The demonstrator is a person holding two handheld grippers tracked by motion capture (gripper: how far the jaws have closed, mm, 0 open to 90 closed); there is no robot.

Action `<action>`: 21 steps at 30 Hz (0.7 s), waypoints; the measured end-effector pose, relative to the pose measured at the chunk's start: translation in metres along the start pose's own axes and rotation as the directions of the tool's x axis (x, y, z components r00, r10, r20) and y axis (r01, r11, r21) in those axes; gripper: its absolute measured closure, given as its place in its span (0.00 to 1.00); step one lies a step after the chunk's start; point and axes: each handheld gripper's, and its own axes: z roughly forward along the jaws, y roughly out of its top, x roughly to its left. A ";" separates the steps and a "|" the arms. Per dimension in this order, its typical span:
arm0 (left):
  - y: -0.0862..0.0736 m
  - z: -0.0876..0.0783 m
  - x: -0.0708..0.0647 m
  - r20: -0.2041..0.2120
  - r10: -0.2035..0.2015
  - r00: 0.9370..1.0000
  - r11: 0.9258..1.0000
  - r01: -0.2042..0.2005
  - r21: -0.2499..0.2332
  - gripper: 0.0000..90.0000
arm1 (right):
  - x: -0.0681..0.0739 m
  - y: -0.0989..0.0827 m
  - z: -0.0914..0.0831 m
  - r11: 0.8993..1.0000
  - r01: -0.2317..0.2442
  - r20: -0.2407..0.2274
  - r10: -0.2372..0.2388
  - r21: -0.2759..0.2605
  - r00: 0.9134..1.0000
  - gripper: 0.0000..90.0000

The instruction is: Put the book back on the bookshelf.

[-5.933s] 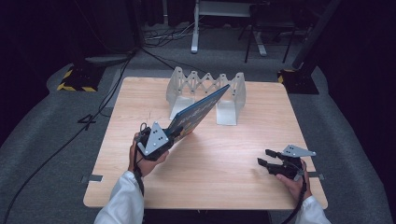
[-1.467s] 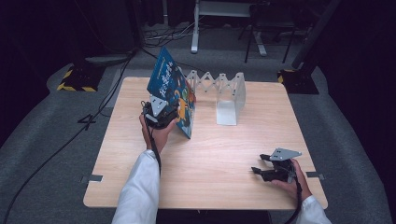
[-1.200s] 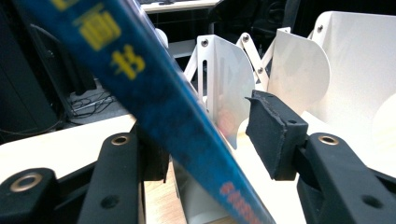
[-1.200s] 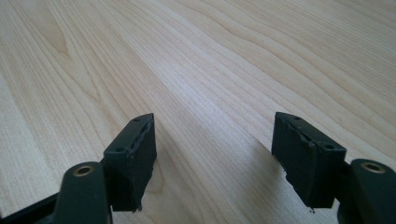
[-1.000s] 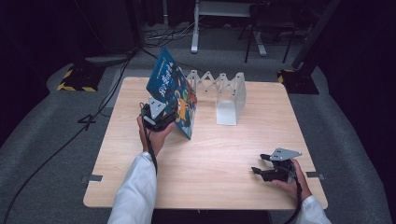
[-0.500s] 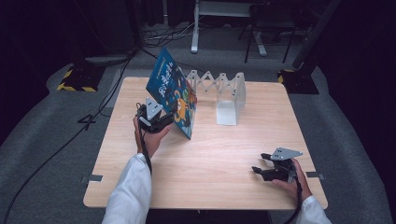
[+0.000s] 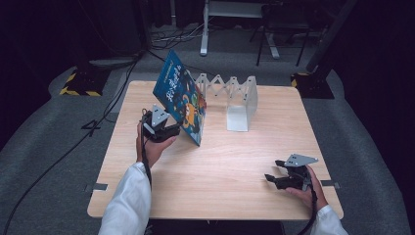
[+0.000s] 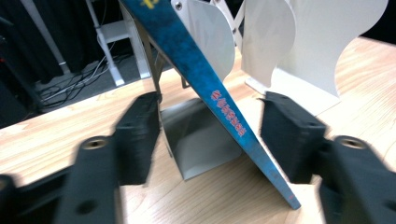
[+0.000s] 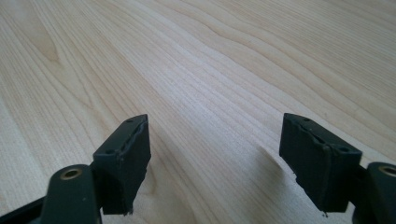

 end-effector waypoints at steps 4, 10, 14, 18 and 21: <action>0.001 -0.001 0.001 0.035 0.026 0.999 0.999 -0.027 0.045 0.33 | 0.001 0.000 -0.003 1.000 -0.007 0.006 0.007 0.023 1.000 0.26; -0.001 -0.008 0.001 0.061 0.030 0.998 0.996 -0.034 0.077 0.27 | 0.004 -0.003 -0.009 0.999 0.000 0.027 -0.001 0.039 1.000 0.27; -0.003 -0.018 -0.003 0.088 0.064 0.994 0.993 -0.072 0.092 0.23 | 0.003 -0.005 -0.016 0.999 -0.007 0.054 0.004 0.052 0.999 0.27; -0.004 -0.025 -0.005 0.098 0.085 0.992 0.990 -0.095 0.100 0.21 | 0.002 -0.003 -0.020 0.999 -0.012 0.070 0.009 0.044 0.998 0.27; -0.007 -0.031 -0.008 0.111 0.119 0.987 0.982 -0.133 0.133 0.20 | 0.003 -0.002 -0.021 0.999 -0.005 0.078 0.002 0.046 0.997 0.27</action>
